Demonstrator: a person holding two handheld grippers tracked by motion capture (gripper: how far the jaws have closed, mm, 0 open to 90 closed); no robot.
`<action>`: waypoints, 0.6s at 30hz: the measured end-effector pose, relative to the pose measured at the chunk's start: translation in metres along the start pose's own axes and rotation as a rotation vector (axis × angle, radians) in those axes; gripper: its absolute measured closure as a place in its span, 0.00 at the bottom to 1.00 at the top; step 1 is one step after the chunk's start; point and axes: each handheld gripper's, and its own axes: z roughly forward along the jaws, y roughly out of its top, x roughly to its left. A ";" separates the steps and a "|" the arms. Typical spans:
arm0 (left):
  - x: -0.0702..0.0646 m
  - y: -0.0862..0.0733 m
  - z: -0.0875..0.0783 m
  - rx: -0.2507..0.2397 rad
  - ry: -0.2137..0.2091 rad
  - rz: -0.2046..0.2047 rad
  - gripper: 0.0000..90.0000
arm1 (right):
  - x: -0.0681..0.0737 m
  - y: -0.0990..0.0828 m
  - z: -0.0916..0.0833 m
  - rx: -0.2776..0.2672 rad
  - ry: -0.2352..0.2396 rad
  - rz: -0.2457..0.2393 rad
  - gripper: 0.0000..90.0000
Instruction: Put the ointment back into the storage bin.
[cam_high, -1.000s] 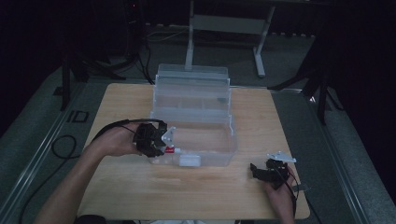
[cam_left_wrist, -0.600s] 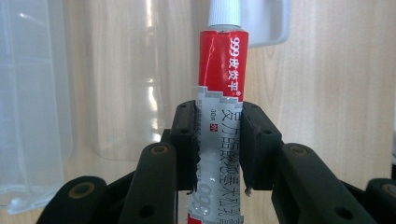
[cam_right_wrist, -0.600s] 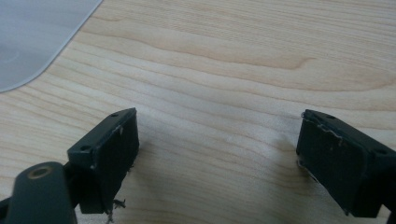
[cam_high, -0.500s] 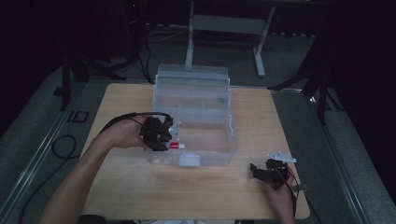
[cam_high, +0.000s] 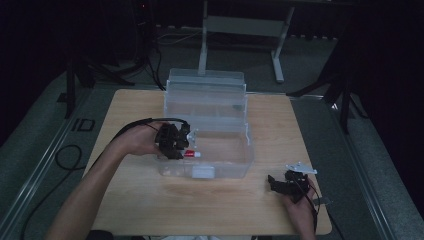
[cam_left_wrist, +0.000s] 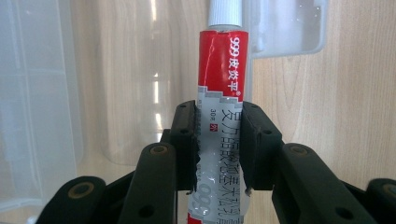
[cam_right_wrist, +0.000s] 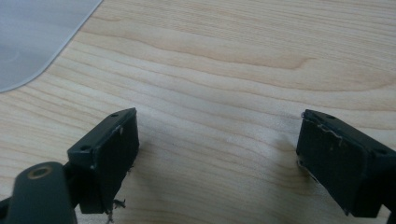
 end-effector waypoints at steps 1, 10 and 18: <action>0.001 0.000 0.001 0.003 -0.002 -0.002 0.78 | 0.000 0.000 0.000 0.000 0.000 0.000 0.14; 0.006 -0.002 0.006 0.012 -0.011 -0.017 0.77 | 0.000 0.000 0.000 -0.001 0.000 0.000 0.14; 0.006 -0.002 0.007 0.016 -0.022 -0.019 0.77 | 0.000 0.000 0.000 -0.002 0.000 0.001 0.14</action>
